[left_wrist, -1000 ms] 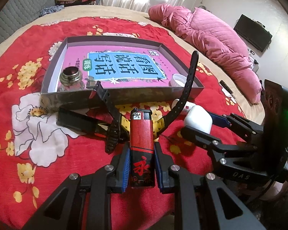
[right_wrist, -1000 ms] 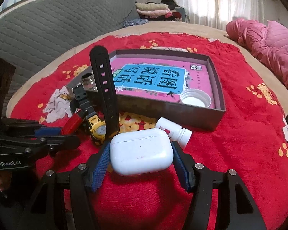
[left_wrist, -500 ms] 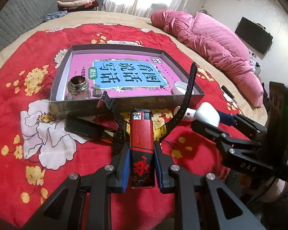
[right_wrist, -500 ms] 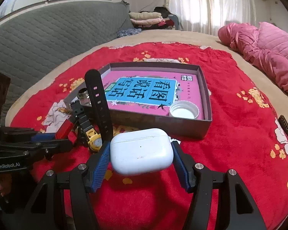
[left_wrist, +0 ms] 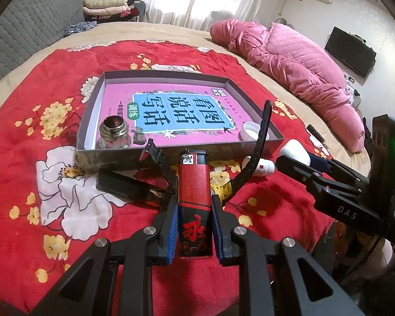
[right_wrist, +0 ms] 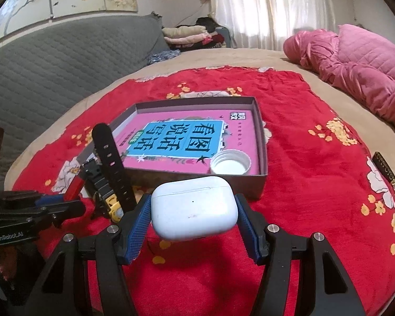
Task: Organize rigid objects
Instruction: 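Carry the red lighter over the box with the left tool while the right carries the case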
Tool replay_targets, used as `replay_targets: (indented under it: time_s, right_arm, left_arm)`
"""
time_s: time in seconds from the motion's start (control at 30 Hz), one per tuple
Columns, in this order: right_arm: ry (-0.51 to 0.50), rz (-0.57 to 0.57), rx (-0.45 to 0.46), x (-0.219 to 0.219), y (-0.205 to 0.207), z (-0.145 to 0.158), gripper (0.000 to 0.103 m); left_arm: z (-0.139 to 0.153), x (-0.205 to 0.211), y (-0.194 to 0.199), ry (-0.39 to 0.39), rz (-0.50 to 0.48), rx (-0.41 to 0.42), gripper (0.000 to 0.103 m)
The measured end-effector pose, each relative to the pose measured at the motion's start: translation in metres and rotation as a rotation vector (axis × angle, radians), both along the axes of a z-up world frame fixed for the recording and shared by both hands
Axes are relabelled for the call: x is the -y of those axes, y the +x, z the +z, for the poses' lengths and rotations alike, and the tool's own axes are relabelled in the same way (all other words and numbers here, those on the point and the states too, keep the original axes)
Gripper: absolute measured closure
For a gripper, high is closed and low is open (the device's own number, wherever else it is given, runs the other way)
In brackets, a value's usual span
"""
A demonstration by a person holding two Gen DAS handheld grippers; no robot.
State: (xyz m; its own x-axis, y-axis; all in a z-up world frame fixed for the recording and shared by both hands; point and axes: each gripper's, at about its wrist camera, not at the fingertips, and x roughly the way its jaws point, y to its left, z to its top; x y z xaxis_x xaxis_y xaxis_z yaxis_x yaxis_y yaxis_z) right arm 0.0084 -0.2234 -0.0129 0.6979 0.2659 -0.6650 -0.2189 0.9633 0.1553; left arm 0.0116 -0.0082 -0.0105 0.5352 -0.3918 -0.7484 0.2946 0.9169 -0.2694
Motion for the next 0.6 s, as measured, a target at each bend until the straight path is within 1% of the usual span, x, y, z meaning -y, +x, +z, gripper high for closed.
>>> replay_targets:
  time_s: [0.23, 0.4, 0.6]
  right_arm:
    - [-0.006, -0.009, 0.026, 0.003, 0.0, 0.003, 0.039]
    - [-0.005, -0.011, 0.028, 0.003, 0.001, 0.004, 0.039]
    - [-0.009, -0.022, 0.028, 0.003, 0.0, 0.005, 0.039]
  left_arm:
    - [0.009, -0.005, 0.003, -0.016, 0.04, 0.03, 0.08]
    - [0.012, -0.006, 0.01, -0.014, 0.055, 0.033, 0.08]
    - [0.017, -0.005, 0.018, -0.014, 0.073, 0.057, 0.08]
